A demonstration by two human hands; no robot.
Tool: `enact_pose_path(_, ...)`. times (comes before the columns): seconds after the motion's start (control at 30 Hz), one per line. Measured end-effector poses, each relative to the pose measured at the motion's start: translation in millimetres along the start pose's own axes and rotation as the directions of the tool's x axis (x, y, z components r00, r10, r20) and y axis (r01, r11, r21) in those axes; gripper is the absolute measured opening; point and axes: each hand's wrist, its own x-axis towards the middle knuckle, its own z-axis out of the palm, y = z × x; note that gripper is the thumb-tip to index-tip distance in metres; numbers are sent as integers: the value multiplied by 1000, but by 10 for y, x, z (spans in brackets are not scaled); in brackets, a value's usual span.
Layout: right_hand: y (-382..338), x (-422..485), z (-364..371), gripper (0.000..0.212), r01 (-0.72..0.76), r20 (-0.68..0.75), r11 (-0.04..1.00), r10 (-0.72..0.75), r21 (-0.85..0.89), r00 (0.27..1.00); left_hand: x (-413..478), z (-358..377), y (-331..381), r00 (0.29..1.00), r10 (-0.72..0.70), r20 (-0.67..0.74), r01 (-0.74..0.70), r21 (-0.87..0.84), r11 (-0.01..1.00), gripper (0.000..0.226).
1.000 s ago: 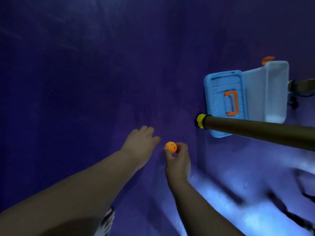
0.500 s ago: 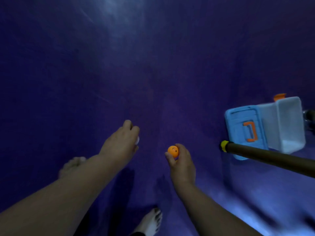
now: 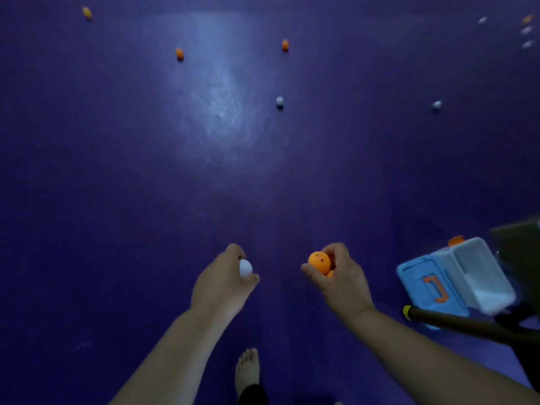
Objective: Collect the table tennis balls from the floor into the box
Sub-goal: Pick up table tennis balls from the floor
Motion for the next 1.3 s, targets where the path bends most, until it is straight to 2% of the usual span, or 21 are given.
enact_pose_path(0.2,-890,-135,-809,21,22,-85,982,-6,188,996,-245,-1119,778,990,141,-24,-137,111,984,34)
enact_pose_path(0.4,-1269,95,-1745,26,53,-182,963,-3,266,983,-238,-1606,1833,940,333,-76,-321,142,936,34)
enact_pose_path(0.53,-1343,462,-2376,28,40,-190,952,20,304,982,28,-1720,2606,905,424,-45,-407,206,890,38)
enact_pose_path(0.83,-1183,1435,-3382,30,-78,-213,927,165,368,963,890,-1738,4084,889,456,47,-452,260,853,40)
enact_pose_path(1.0,-1108,1896,-3757,27,-123,-243,902,240,415,940,1404,-1694,4726,850,510,132,-525,292,799,40)
enact_pose_path(1.17,-1028,2427,-4135,34,-191,-289,874,342,446,894,2056,-1679,5395,776,581,245,-631,296,717,39)
enact_pose_path(1.3,-1036,2928,-4423,43,-274,-309,809,477,519,823,2669,-1735,6001,729,614,301,-684,310,660,38)
